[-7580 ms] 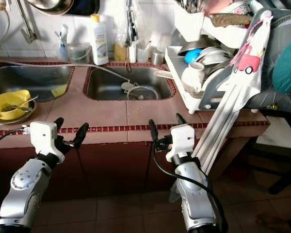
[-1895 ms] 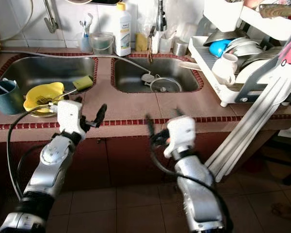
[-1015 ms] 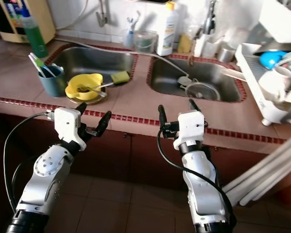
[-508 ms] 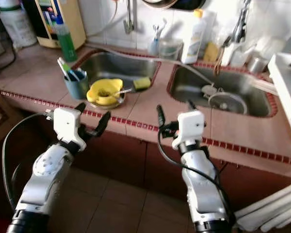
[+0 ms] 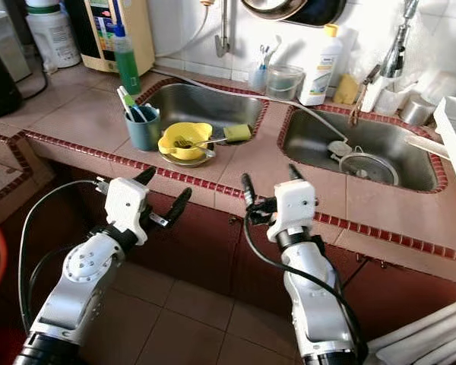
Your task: Kitchen organization
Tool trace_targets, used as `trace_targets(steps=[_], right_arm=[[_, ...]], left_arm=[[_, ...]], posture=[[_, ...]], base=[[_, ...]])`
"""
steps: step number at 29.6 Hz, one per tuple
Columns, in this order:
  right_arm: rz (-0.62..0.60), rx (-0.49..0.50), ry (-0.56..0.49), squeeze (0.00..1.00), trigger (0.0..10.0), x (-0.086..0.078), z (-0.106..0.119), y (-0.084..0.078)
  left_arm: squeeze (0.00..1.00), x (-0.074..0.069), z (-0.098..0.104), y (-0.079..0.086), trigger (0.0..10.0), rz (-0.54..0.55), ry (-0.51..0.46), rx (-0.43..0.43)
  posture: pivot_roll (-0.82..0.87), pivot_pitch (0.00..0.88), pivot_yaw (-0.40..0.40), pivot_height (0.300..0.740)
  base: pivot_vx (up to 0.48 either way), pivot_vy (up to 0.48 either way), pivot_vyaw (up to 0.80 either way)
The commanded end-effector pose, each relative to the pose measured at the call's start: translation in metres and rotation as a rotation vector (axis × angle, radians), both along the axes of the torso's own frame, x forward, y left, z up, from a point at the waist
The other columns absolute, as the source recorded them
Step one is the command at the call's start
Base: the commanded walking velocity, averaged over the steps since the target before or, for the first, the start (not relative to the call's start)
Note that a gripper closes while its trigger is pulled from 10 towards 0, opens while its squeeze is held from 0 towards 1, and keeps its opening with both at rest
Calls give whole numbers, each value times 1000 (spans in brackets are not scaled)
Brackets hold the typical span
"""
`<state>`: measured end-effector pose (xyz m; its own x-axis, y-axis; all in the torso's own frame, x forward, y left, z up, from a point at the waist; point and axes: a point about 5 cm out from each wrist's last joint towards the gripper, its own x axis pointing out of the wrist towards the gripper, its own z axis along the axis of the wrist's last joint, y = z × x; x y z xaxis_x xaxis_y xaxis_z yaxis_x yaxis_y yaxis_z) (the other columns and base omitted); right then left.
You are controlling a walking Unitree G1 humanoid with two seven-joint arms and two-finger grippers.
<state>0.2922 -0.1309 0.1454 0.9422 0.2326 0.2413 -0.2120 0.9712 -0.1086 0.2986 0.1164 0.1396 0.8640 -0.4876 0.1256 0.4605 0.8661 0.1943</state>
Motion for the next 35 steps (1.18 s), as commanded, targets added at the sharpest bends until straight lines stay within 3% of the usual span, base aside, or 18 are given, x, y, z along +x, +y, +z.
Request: trace_targets(steps=[1,29,35], right_arm=[[-6,-6,14,0,10000,-1,-2,-3],[8,-2,8,0,10000,1,0,-3],[15,-3,8,0,10000,1,0,-1]], left_arm=[[0,0,-1,-3,10000,-17,2,-4],[0,4,3,-2,10000,-5,-7,-13],[0,3,3,-2,10000,-11,-23,-14]], posture=[[-195,26,-36,740],[-199,33,-37,740],[-198,32,-39,740]], base=[[0,0,0],[336,0,0],[0,0,0]])
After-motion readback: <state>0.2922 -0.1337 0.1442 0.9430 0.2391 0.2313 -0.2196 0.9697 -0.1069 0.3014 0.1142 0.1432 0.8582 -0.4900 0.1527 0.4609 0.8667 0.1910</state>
